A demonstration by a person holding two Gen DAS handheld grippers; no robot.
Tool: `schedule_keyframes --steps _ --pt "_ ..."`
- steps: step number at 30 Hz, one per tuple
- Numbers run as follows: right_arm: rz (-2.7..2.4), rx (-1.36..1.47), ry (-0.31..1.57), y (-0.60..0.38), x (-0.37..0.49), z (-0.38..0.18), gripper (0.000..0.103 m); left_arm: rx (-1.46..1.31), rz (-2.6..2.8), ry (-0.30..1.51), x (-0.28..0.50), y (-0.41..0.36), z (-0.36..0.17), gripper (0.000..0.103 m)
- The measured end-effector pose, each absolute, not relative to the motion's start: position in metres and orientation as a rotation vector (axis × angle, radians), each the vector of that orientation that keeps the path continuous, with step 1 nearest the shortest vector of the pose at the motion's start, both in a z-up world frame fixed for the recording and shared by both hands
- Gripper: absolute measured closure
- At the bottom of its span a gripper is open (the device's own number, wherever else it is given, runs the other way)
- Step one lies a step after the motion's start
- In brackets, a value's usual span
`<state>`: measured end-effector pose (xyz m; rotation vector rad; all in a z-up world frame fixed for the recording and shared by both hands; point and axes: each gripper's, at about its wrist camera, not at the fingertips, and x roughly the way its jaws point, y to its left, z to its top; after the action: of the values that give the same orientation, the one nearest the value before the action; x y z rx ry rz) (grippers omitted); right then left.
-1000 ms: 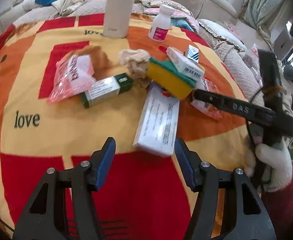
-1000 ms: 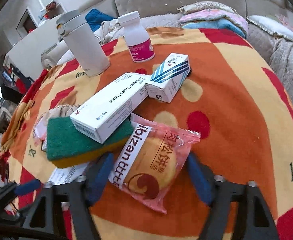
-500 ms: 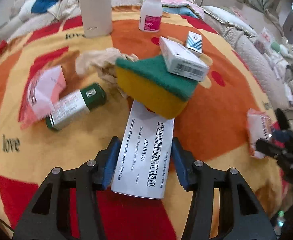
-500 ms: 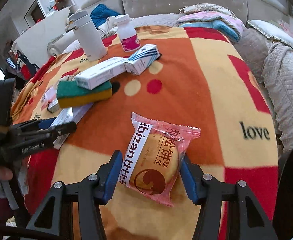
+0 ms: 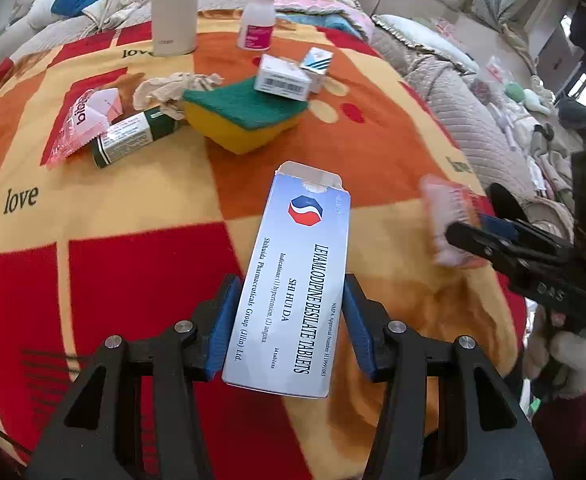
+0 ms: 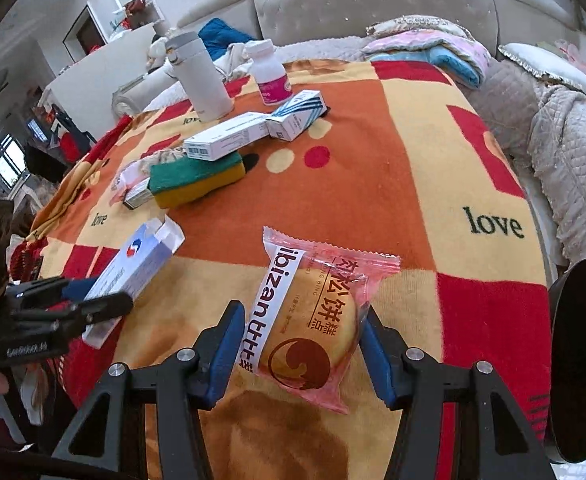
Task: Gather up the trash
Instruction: 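Carry the medicine box and cake packet over the black bin and open both tools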
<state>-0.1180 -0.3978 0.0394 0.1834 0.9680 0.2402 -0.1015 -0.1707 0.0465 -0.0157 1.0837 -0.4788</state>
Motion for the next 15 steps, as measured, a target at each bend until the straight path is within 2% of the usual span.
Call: schedule_keyframes --steps 10,12,14,15 --pt "0.223 0.167 0.981 -0.404 -0.121 0.039 0.051 -0.010 -0.490 1.068 -0.114 -0.179 0.054 0.054" --pt "0.221 0.182 1.000 -0.404 -0.120 0.034 0.046 -0.012 -0.487 1.065 -0.113 -0.177 0.054 0.054" --pt "0.218 0.185 1.017 -0.402 -0.119 0.031 0.033 -0.020 -0.479 1.056 -0.111 -0.174 0.057 0.054" --pt "0.216 0.185 1.023 -0.401 -0.118 0.029 0.033 -0.025 -0.478 1.051 -0.110 -0.172 0.058 0.054"
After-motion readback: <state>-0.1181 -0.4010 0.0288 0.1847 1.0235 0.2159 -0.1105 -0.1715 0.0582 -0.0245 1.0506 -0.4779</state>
